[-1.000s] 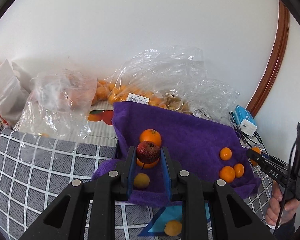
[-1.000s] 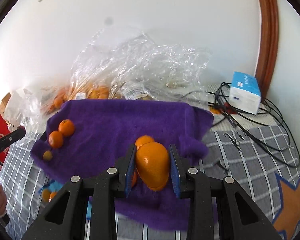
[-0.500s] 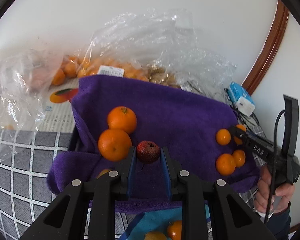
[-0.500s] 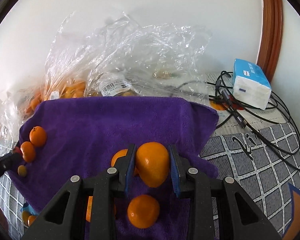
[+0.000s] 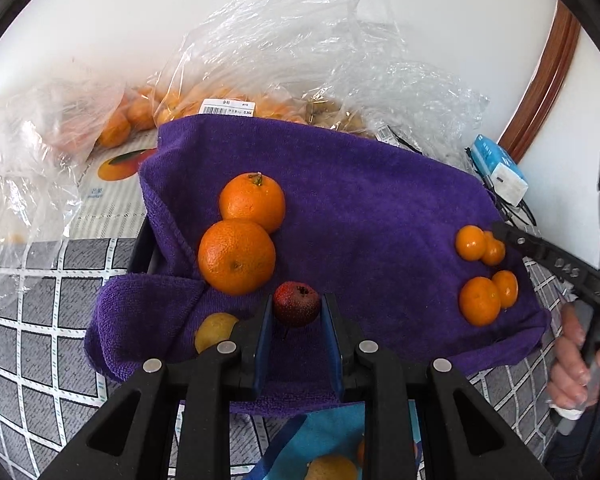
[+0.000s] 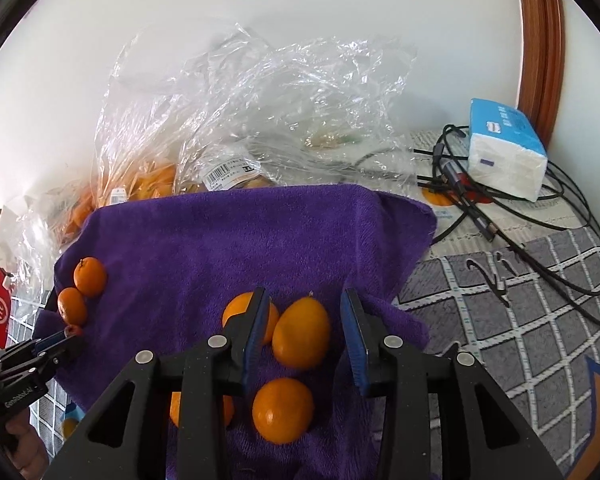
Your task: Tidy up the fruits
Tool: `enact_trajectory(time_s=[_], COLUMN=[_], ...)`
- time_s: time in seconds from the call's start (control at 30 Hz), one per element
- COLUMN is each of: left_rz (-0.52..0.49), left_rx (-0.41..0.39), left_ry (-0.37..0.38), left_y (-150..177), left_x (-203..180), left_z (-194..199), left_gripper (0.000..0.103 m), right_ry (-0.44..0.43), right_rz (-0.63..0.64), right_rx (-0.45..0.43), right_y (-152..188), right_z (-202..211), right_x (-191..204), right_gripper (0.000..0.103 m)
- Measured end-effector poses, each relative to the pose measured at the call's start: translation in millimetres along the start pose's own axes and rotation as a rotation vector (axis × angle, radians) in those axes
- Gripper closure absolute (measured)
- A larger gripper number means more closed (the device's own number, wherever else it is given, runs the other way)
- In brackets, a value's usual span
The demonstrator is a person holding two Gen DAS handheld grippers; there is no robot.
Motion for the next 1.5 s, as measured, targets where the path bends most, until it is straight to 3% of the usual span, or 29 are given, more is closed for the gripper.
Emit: enact_trajectory(time_s=[0.17, 0.33, 0.57, 0.7, 0.8, 1.13, 1.5], left_rz=[-0.006, 0.033, 0.044, 0.088, 0.131, 0.206, 0.264], left_rx=[-0.001, -0.048, -0.116, -0.123, -0.119, -0.123, -0.140], left_ry=[0.003, 0.043, -0.024, -0.072, -0.096, -0.073, -0.078], left_y=[0, -2, 14, 41, 68, 127, 134], left_x=[-1, 4, 36, 61, 79, 113, 121], left_z=[3, 26, 79, 98, 105, 109, 110], left_gripper=[0.076, 0.052, 0.051, 0.051, 0.051, 0.051, 0.050], right_ry=[0.050, 0.080, 0.056, 0.016, -0.008, -0.101, -0.083], right_rz=[0.062, 0.107, 0.150, 0.189, 0.227, 0.270, 0.273], right_rx=[-0.031, -0.023, -0.053, -0.073, -0.044, 0.044, 0.079], right_y=[6, 22, 45, 66, 89, 140, 153], right_z=[26, 47, 78, 89, 87, 65, 36], right_x=[5, 15, 51, 81, 104, 147, 162], right_gripper=[0.052, 0.050, 0.050, 0.063, 0.063, 0.063, 0.066])
Point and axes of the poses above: each gripper's, at about its wrist camera, not at the fingertips, and z roughly against the way its jaws point, x to its left, y to its underside, the point moved 8 cm from there along -z, roughly the way its jaws point, and after that the axes turned 6 degrees about -z, right-handed, at the moved point
